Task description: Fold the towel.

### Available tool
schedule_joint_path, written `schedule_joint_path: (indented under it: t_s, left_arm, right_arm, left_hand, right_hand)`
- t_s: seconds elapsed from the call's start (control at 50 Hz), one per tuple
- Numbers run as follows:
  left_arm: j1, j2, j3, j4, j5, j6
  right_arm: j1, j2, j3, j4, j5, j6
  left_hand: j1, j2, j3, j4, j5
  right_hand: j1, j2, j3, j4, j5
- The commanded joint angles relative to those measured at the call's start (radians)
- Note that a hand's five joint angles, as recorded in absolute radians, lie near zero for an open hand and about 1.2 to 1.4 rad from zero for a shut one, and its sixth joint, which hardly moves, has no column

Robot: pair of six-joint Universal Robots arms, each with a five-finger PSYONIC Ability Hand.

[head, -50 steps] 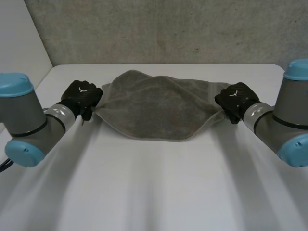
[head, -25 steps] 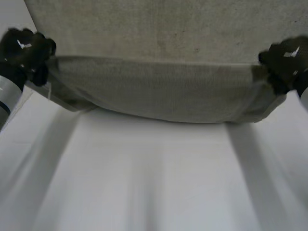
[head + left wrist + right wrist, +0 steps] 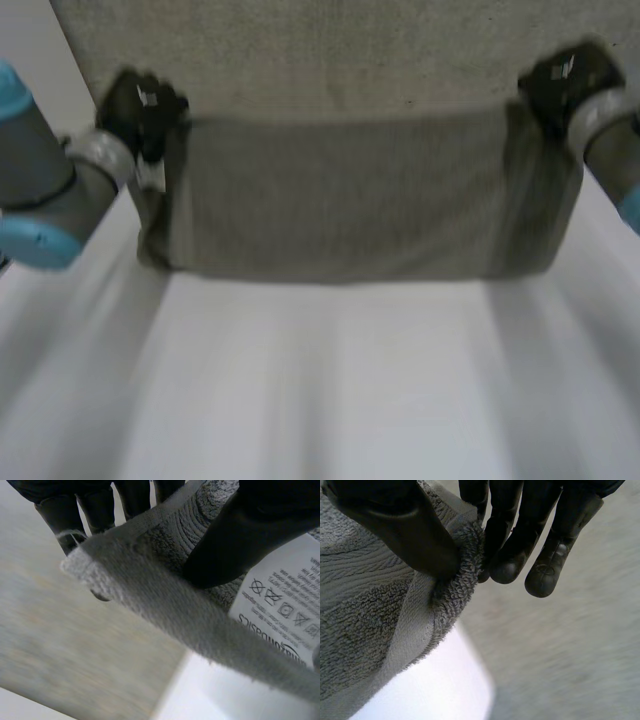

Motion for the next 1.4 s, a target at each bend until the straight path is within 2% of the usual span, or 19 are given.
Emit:
schedule_joint_path:
  t_s: [0.02, 0.04, 0.08, 0.14, 0.2, 0.26, 0.3, 0.36, 0.4, 0.5, 0.6, 0.72, 0.82, 0.9, 0.96, 1.08, 1.12, 1.28, 1.4]
  left_arm:
    - [0.009, 0.05, 0.274, 0.19, -0.086, -0.457]
    - [0.009, 0.05, 0.274, 0.191, -0.086, -0.458]
    - [0.031, 0.113, 0.283, 0.252, -0.084, -0.613]
    - [0.045, 0.125, 0.28, 0.243, -0.081, -0.632]
    - [0.045, 0.119, 0.265, 0.188, -0.06, -0.612]
    - [0.046, 0.105, 0.216, 0.122, 0.008, -0.563]
    - [0.048, 0.099, 0.121, 0.09, 0.096, -0.468]
    - [0.048, 0.098, 0.052, 0.091, 0.134, -0.411]
    - [0.057, 0.101, -0.092, 0.094, 0.186, -0.309]
    - [0.063, 0.101, -0.273, 0.113, 0.209, -0.216]
    - [0.089, 0.113, -0.427, 0.122, 0.212, -0.189]
    - [0.178, 0.309, -0.605, 0.113, 0.221, -0.193]
    - [0.267, 0.536, -0.741, 0.113, 0.348, -0.201]
    - [0.289, 0.585, -0.761, 0.113, 0.396, -0.202]
    - [0.287, 0.567, -0.757, 0.117, 0.402, -0.201]
    - [0.238, 0.354, -0.682, 0.111, 0.378, -0.19]
    - [0.189, 0.244, -0.622, 0.108, 0.335, -0.187]
    - [0.137, 0.056, -0.469, 0.101, 0.212, -0.094]
    - [0.098, -0.03, -0.373, 0.09, 0.183, -0.069]
  right_arm:
    - [0.038, 0.006, -0.183, -0.407, 0.078, 0.098]
    - [0.038, 0.005, -0.183, -0.408, 0.078, 0.099]
    - [0.035, -0.081, -0.119, -0.467, 0.086, 0.102]
    - [0.037, -0.113, -0.102, -0.43, 0.078, 0.099]
    - [0.037, -0.114, -0.063, -0.319, 0.05, 0.097]
    - [0.037, -0.102, -0.01, -0.203, -0.003, 0.097]
    - [0.037, -0.1, 0.077, -0.119, -0.041, 0.092]
    - [0.034, -0.1, 0.122, -0.1, -0.054, 0.092]
    - [0.032, -0.103, 0.215, -0.098, -0.06, 0.092]
    - [0.027, -0.113, 0.366, -0.104, -0.075, 0.079]
    - [0.021, -0.139, 0.501, -0.101, -0.111, 0.03]
    - [-0.012, -0.357, 0.648, -0.091, -0.117, 0.02]
    - [-0.1, -0.551, 0.688, -0.042, -0.152, 0.017]
    - [-0.111, -0.568, 0.674, 0.02, -0.201, 0.019]
    - [-0.111, -0.55, 0.668, 0.044, -0.229, 0.022]
    - [-0.091, -0.338, 0.618, 0.044, -0.224, 0.02]
    - [-0.08, -0.251, 0.572, 0.044, -0.203, 0.02]
    - [-0.049, -0.076, 0.465, 0.043, -0.154, 0.037]
    - [-0.051, 0.009, 0.397, 0.041, -0.135, 0.057]
  left_hand:
    - [-0.077, -0.128, -0.158, -0.128, -0.277]
    - [-0.077, -0.128, -0.158, -0.128, -0.277]
    - [-0.077, -0.128, -0.158, -0.128, -0.277]
    - [-0.077, -0.128, -0.158, -0.128, -0.277]
    - [-0.077, -0.128, -0.158, -0.128, -0.277]
    - [-0.077, -0.128, -0.158, -0.128, -0.277]
    - [-0.077, -0.128, -0.158, -0.128, -0.277]
    - [-0.077, -0.128, -0.158, -0.128, -0.277]
    - [-0.077, -0.128, -0.158, -0.128, -0.277]
    - [-0.077, -0.128, -0.158, -0.128, -0.277]
    - [-0.077, -0.128, -0.158, -0.128, -0.277]
    - [-0.077, -0.128, -0.158, -0.128, -0.277]
    - [-0.077, -0.128, -0.158, -0.128, -0.277]
    - [-0.077, -0.128, -0.158, -0.128, -0.277]
    - [-0.077, -0.128, -0.158, -0.128, -0.277]
    - [-0.077, -0.128, -0.158, -0.128, -0.277]
    - [-0.077, -0.128, -0.158, -0.128, -0.277]
    - [-0.077, -0.128, -0.158, -0.128, -0.277]
    - [-0.077, -0.128, -0.158, -0.128, -0.277]
  right_hand:
    - [0.065, 0.081, 0.053, 0.06, 0.064]
    - [0.065, 0.081, 0.053, 0.06, 0.064]
    - [0.065, 0.081, 0.053, 0.06, 0.064]
    - [0.065, 0.081, 0.053, 0.06, 0.064]
    - [0.065, 0.081, 0.053, 0.06, 0.064]
    - [0.065, 0.081, 0.053, 0.06, 0.064]
    - [0.065, 0.081, 0.053, 0.06, 0.064]
    - [0.065, 0.081, 0.053, 0.06, 0.064]
    - [0.065, 0.081, 0.053, 0.06, 0.064]
    - [0.065, 0.081, 0.053, 0.06, 0.064]
    - [0.065, 0.081, 0.053, 0.06, 0.064]
    - [0.065, 0.081, 0.053, 0.06, 0.064]
    - [0.065, 0.081, 0.053, 0.06, 0.064]
    - [0.065, 0.081, 0.053, 0.06, 0.064]
    - [0.065, 0.081, 0.053, 0.06, 0.064]
    - [0.065, 0.081, 0.053, 0.06, 0.064]
    - [0.065, 0.081, 0.053, 0.06, 0.064]
    - [0.065, 0.081, 0.053, 0.06, 0.064]
    - [0.065, 0.081, 0.053, 0.06, 0.064]
